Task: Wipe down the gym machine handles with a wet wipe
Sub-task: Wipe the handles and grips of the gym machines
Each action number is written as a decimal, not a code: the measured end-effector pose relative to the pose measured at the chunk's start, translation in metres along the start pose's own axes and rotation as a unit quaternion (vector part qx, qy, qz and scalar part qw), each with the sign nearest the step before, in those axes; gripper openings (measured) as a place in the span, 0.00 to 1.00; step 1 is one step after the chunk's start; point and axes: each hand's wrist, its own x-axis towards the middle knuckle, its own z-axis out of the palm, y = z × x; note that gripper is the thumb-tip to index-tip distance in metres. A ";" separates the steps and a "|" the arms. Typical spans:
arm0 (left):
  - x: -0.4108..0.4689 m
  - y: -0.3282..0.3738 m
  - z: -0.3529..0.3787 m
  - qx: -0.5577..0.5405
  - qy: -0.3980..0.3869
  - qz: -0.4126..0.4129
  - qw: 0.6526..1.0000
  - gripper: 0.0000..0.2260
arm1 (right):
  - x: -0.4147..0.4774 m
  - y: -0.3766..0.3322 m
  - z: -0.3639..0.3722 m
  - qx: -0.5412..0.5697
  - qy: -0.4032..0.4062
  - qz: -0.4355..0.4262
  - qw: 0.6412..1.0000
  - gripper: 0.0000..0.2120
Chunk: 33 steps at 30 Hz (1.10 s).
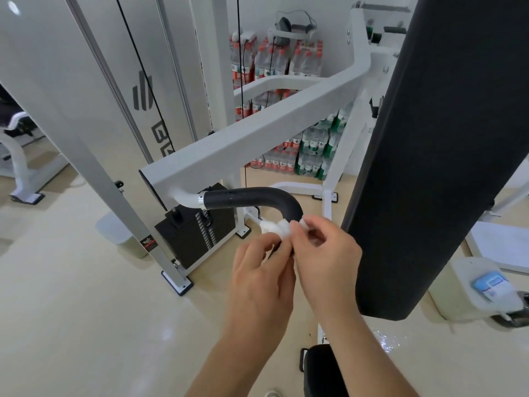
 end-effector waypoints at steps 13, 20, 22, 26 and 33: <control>0.036 0.004 -0.011 -0.134 -0.019 -0.164 0.977 0.06 | 0.007 0.005 0.003 -0.058 0.047 -0.178 0.981 0.09; 0.042 0.005 -0.009 -0.164 -0.031 -0.169 0.971 0.09 | 0.024 -0.004 0.001 -0.155 0.004 -0.195 0.968 0.06; 0.034 0.006 -0.010 -0.171 -0.052 -0.172 0.969 0.13 | 0.038 -0.013 0.000 -0.189 -0.041 -0.187 0.963 0.04; 0.020 0.003 -0.016 -0.180 -0.077 -0.172 0.965 0.16 | 0.030 -0.016 -0.014 -0.284 -0.063 -0.242 0.926 0.03; 0.033 -0.002 -0.013 -0.245 -0.057 -0.178 0.951 0.14 | 0.064 -0.034 0.014 -0.290 -0.129 -0.275 0.907 0.04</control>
